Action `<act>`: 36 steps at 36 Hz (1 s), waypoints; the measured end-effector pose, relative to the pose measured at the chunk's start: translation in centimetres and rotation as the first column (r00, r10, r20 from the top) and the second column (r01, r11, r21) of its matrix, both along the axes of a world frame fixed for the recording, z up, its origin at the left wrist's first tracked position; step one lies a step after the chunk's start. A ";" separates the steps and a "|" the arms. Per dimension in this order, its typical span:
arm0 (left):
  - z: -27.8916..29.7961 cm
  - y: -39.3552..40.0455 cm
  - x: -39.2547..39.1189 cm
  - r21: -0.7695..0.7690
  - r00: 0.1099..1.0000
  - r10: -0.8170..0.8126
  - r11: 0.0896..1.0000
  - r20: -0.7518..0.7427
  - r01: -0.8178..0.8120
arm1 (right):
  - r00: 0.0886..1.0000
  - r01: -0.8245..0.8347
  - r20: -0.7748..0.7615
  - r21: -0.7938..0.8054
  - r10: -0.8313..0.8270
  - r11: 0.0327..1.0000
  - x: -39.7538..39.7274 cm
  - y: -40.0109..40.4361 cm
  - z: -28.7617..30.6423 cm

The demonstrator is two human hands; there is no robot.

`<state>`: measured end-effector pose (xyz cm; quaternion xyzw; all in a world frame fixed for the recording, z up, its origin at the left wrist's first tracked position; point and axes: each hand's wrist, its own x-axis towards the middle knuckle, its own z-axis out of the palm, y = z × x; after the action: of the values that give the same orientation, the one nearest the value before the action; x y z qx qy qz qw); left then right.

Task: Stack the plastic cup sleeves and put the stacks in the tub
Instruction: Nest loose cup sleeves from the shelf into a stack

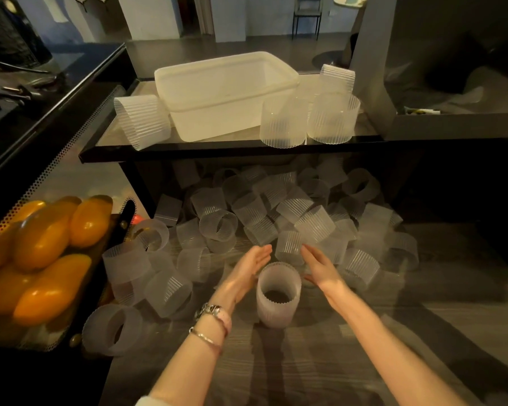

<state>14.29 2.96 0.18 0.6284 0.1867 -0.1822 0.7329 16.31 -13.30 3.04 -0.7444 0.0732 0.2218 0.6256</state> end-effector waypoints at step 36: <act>6.5 -0.3 -2.5 0.444 0.901 -0.054 0.882 0.431 -0.159 | 0.884 -0.195 0.448 0.092 0.135 0.976 0.0 0.4 4.4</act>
<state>11.79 2.66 6.73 0.8055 0.0759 0.0321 0.5869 16.28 -12.86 7.47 -0.7349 -0.1486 0.1050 0.6533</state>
